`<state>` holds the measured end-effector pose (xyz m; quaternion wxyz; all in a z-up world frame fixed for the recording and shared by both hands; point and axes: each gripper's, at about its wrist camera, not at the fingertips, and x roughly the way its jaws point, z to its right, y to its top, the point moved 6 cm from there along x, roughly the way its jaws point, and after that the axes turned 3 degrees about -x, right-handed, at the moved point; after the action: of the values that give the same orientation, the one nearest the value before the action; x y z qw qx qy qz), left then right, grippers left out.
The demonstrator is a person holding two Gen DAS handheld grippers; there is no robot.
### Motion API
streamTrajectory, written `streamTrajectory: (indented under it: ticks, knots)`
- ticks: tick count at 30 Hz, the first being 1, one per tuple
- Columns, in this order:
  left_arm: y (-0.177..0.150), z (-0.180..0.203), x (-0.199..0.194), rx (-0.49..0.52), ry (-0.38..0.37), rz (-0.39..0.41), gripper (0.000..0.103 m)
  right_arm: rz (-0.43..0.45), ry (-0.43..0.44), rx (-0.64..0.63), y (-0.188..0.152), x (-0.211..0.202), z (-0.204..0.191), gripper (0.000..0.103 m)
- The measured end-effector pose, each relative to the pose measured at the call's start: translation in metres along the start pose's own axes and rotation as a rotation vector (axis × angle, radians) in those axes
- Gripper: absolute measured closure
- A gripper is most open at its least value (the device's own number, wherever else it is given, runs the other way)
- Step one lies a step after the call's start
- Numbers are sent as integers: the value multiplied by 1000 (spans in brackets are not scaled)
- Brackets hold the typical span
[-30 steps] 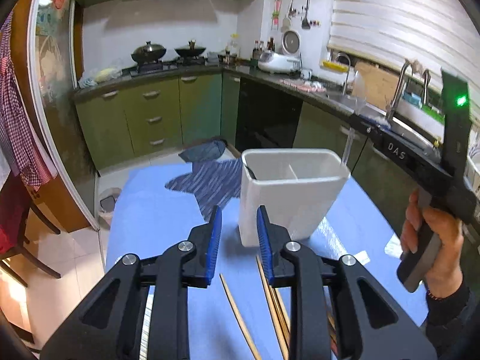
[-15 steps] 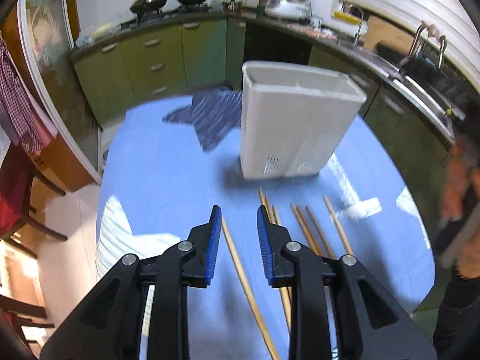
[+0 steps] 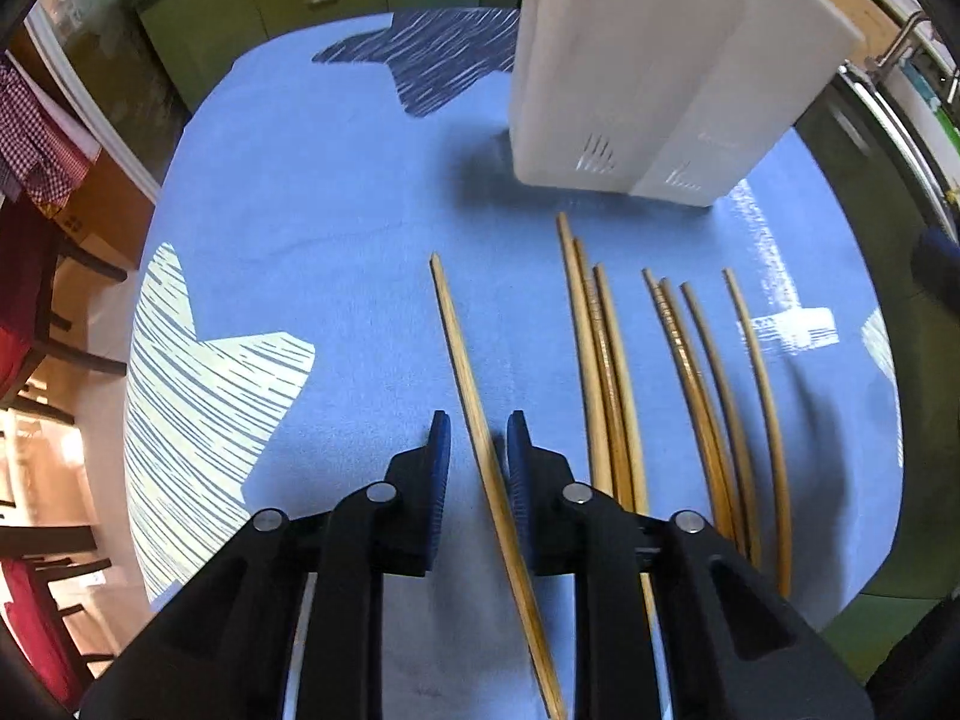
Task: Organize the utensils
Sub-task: 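Lower the left tool onto a single wooden chopstick and close on it, then lift the chopstick upright with the left tool while the right tool grasps another chopstick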
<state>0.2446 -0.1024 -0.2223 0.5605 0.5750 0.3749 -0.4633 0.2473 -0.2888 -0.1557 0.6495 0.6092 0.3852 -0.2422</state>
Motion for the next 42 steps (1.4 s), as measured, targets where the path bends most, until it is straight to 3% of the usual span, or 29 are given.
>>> streamTrajectory:
  ticks: [3, 11, 17, 23, 42]
  knots:
    - [-1, -1, 9, -16, 14, -37, 91, -52, -1, -4, -15, 13, 3, 60]
    - [-4, 3, 15, -6, 11, -75, 92, -170, 45, -28, -36, 44, -6, 60]
    - [-6, 7, 15, 32, -17, -103, 96, -270, 58, -44, -51, 62, -11, 72]
    - [-14, 14, -4, 87, -11, -51, 96, -320, 50, -45, -62, 74, -13, 83]
    - [-14, 6, -80, 131, -37, 143, 96, -398, 23, -32, -64, 107, -25, 85]
